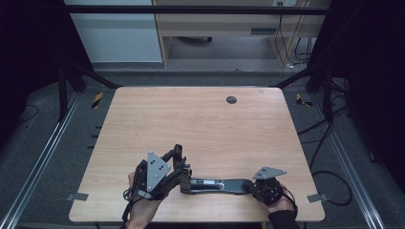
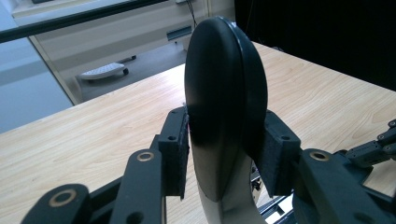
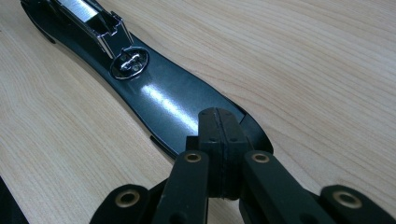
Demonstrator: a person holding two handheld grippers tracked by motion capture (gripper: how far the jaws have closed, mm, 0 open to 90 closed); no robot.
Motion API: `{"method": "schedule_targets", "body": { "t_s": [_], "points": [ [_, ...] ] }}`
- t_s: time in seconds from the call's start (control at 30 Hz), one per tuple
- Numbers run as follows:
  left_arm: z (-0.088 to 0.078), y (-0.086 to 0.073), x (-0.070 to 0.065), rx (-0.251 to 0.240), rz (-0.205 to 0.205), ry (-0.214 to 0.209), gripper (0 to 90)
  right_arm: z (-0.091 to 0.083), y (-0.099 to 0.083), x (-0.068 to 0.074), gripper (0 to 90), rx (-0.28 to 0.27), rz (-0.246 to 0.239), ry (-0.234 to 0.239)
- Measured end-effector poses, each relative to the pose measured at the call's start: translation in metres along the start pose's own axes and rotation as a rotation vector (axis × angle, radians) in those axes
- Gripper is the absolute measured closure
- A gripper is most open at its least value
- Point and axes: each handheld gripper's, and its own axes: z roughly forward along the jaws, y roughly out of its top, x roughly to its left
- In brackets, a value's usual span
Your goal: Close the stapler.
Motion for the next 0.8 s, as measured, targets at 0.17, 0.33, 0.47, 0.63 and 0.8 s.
{"method": "schedule_targets", "body": {
  "t_s": [0.17,0.33,0.47,0.63,0.8],
  "points": [
    [0.002,0.002,-0.005,0.000,0.018,0.005,58.1,0.000,0.000,0.000,90.0,0.000,0.000,0.000],
    [0.005,0.003,-0.010,0.000,0.036,0.010,58.0,0.000,0.000,0.000,90.0,0.000,0.000,0.000],
    [0.008,0.005,-0.017,0.000,0.060,0.017,58.0,0.000,0.000,0.000,90.0,-0.003,-0.005,0.002],
    [0.010,0.006,-0.021,-0.003,0.080,0.025,58.1,0.001,0.000,-0.001,90.0,-0.003,-0.008,-0.001],
    [0.013,0.007,-0.028,-0.006,0.101,0.033,58.1,0.001,0.000,-0.001,90.0,-0.003,-0.006,0.000]
  ]
}}
